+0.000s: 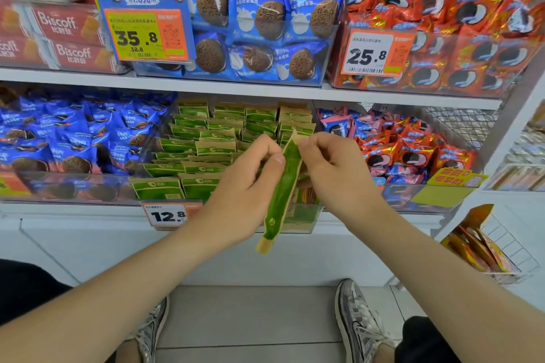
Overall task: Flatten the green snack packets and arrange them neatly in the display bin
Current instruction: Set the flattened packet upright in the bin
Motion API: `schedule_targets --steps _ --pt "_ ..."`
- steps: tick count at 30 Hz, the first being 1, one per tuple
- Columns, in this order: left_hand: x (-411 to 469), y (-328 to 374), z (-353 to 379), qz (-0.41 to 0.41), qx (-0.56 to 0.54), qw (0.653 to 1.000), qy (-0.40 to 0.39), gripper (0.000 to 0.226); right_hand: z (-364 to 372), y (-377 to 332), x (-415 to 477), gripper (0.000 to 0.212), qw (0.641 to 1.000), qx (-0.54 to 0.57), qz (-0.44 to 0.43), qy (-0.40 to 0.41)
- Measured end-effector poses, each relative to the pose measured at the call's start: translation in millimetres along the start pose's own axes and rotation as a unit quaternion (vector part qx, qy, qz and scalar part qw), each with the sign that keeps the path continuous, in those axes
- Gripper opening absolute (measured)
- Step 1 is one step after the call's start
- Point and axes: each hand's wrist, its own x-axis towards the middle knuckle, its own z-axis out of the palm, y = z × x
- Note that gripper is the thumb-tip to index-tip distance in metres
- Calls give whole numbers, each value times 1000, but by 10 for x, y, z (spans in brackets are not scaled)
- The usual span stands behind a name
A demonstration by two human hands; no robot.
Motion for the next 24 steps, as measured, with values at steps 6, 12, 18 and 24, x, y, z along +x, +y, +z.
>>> schedule_targets --steps 6,12,18,24 --pt "67 2 -58 -71 -51 996 -5 26 5 -60 -43 34 988 141 64 6" --pt "93 -32 -94 -160 -218 963 -22 25 -85 -95 -44 29 995 97 23 12" --pt "68 -36 -95 -141 -184 972 19 22 -139 -79 10 21 998 27 -44 37" --pt "-22 -33 -60 86 90 990 64 8 -7 -96 -115 28 996 80 -16 -31"
